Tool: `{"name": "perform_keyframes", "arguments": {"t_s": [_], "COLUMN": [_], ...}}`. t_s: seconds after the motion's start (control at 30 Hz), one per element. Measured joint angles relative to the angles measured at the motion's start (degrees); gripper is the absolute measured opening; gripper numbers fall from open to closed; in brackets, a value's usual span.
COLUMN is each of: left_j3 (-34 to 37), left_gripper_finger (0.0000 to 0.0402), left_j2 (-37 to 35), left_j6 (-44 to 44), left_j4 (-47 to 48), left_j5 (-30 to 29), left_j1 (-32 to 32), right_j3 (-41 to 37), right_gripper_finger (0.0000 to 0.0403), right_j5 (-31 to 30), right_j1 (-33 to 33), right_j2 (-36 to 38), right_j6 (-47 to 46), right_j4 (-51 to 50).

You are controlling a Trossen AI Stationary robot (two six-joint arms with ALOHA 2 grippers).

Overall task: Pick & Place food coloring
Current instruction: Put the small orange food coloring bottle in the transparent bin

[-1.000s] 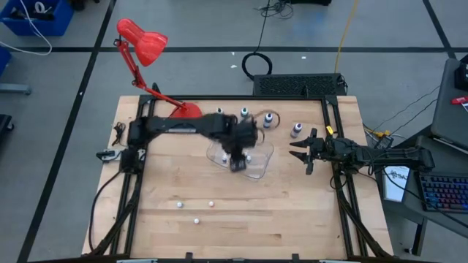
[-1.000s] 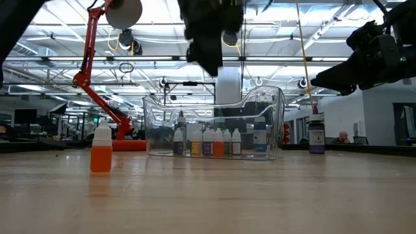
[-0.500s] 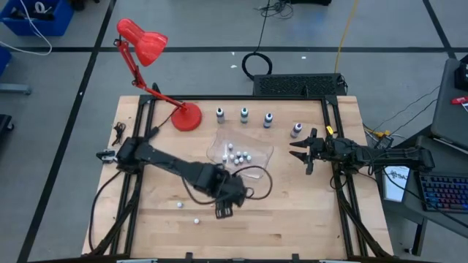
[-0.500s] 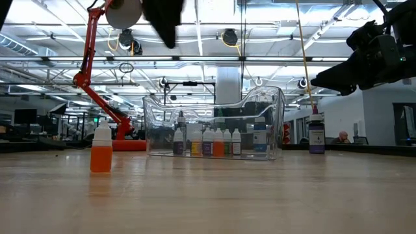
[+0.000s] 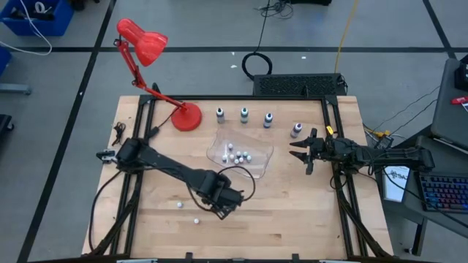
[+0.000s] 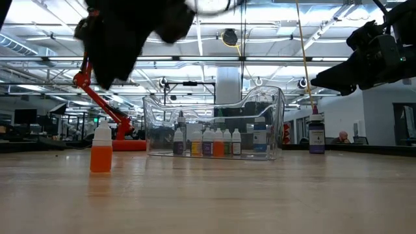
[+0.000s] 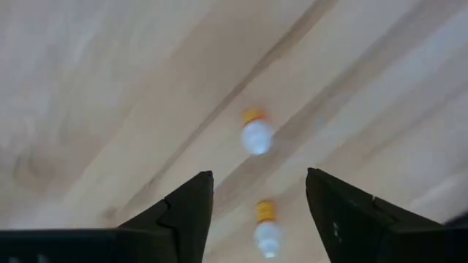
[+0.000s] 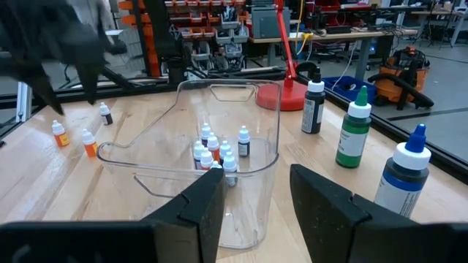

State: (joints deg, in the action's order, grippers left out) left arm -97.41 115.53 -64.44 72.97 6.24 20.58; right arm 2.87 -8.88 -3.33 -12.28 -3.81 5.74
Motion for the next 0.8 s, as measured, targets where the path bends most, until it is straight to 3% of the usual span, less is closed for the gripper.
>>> {"name": "perform_keyframes", "arguments": {"t_s": [0.17,0.3,0.8], "left_j3": [6.55,9.76,10.58], "left_gripper_finger": [0.0212,0.0212,0.0212], "left_j2": [0.02,0.01,0.0], "left_j6": [2.47,5.8,6.29], "left_j4": [-3.69,-11.77,-14.56], "left_j5": [2.29,2.83,3.32], "left_j1": [-1.43,-2.06,-0.66], "right_j3": [0.0,0.0,0.0], "right_gripper_finger": [0.0144,0.0144,0.0144], "right_j5": [0.0,0.0,0.0], "right_j1": [0.0,0.0,0.0], "right_j2": [-0.01,0.0,0.01], "right_j6": [0.0,0.0,0.02], "right_j4": [0.0,0.0,0.0]}}
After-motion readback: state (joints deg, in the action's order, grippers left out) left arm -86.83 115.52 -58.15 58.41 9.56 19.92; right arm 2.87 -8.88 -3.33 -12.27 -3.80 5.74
